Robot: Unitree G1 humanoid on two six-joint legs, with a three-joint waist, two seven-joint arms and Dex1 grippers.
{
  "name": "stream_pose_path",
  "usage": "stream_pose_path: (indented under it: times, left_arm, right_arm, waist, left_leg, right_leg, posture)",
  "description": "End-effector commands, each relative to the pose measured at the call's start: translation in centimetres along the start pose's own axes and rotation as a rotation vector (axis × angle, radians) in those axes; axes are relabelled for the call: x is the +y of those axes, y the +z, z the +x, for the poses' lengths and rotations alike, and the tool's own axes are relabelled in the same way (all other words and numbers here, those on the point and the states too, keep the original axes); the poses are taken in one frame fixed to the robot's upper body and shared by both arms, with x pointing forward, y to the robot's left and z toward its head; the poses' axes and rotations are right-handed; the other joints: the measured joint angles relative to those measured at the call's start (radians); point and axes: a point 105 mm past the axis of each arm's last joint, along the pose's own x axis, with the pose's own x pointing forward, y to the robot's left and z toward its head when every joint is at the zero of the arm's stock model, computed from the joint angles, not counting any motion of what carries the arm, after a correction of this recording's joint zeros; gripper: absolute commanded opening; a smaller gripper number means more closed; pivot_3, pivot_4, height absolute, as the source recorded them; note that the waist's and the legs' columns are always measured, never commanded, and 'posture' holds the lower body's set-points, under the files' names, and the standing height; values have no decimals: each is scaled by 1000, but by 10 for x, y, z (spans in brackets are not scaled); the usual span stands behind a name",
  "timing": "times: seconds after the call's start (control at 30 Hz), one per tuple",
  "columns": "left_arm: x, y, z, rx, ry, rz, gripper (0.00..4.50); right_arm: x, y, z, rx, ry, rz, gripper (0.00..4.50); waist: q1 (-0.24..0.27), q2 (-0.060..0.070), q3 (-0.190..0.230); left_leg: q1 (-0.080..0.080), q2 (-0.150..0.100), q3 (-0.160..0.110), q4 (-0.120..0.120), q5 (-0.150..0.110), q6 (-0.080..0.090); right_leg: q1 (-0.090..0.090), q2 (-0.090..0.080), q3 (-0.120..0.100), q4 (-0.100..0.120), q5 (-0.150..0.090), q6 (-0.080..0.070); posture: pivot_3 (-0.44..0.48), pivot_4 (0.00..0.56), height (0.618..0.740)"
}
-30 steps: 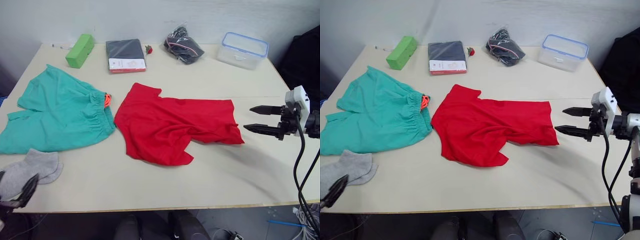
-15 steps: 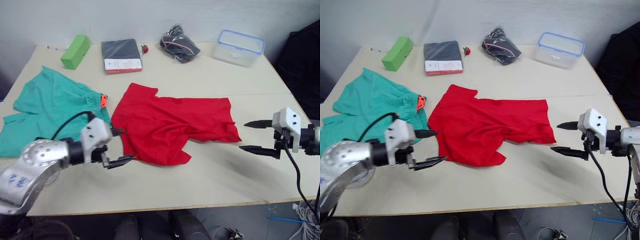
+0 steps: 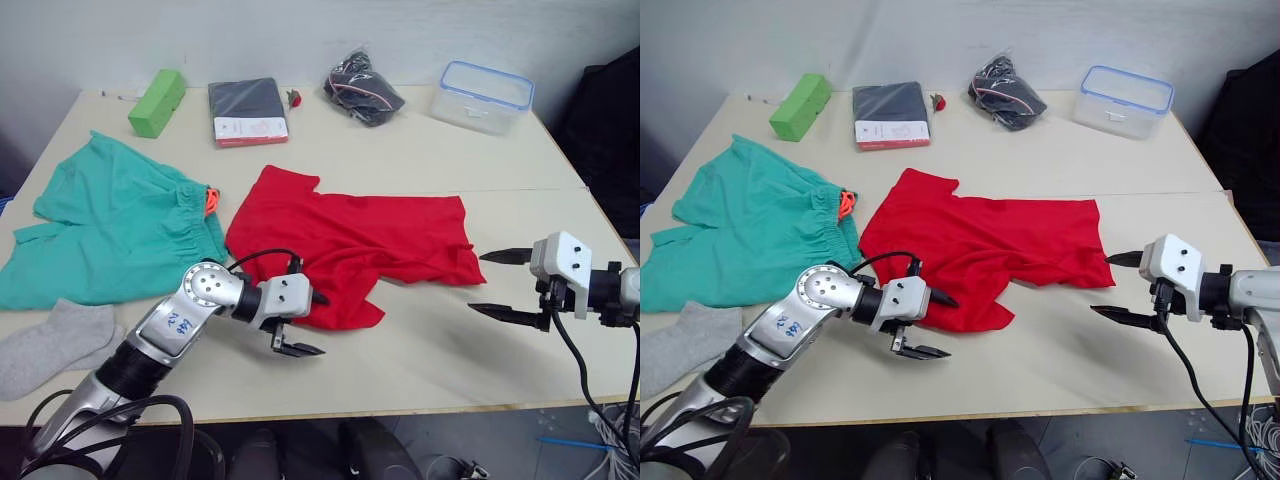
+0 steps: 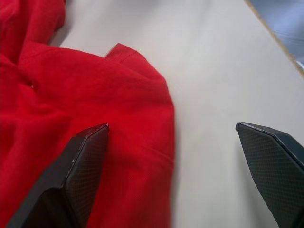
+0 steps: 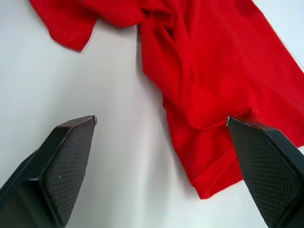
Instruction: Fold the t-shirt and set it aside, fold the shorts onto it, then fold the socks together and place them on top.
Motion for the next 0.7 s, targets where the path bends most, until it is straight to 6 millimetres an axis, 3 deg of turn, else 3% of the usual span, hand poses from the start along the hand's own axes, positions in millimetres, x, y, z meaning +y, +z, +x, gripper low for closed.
stream_pose_path:
  times: [0.03, 0.23, 0.37, 0.57, 0.7]
  left_arm:
    - [5, 0, 3, 8, -2, 38, 3280]
    - [8, -13, 8, 63, -12, 62, 1337]
    - [6, -11, -1, 47, -34, 65, 57]
    - [-8, -5, -49, 24, -167, 43, 18]
    - [-10, -15, -80, 114, -249, 47, 18]
  right_arm:
    - [-5, 7, -11, 3, -47, -31, 4500]
    - [-5, -1, -8, 28, -61, -34, 4500]
    - [-3, -2, -4, 25, -53, -37, 4500]
    - [14, 10, 5, -36, 29, -12, 4500]
    - [25, 16, 8, -56, 82, 2, 4500]
  waist:
    - [2, 0, 0]
    - [1, 0, 0]
    - [2, 0, 0]
    - [-6, 0, 0]
    - [-5, 0, 0]
  left_leg:
    - [0, 0, 0, 1, 0, 0]
    - [0, 0, 0, 2, 0, 1]
    - [0, 0, 0, 3, 0, 1]
    - [0, 0, 0, 3, 0, 0]
    - [0, 0, 0, 4, 0, 0]
  right_leg:
    - [0, 0, 0, 0, 0, 0]
    - [0, 0, 0, 3, 0, 0]
    - [0, 0, 0, 4, 0, 0]
    - [-2, 0, 0, 7, 0, 0]
    - [-2, 0, 0, 7, 0, 0]
  posture:
    - [0, 150, 740]
    - [0, 150, 740]
    - [0, 150, 740]
    - [0, 150, 740]
    - [0, 150, 740]
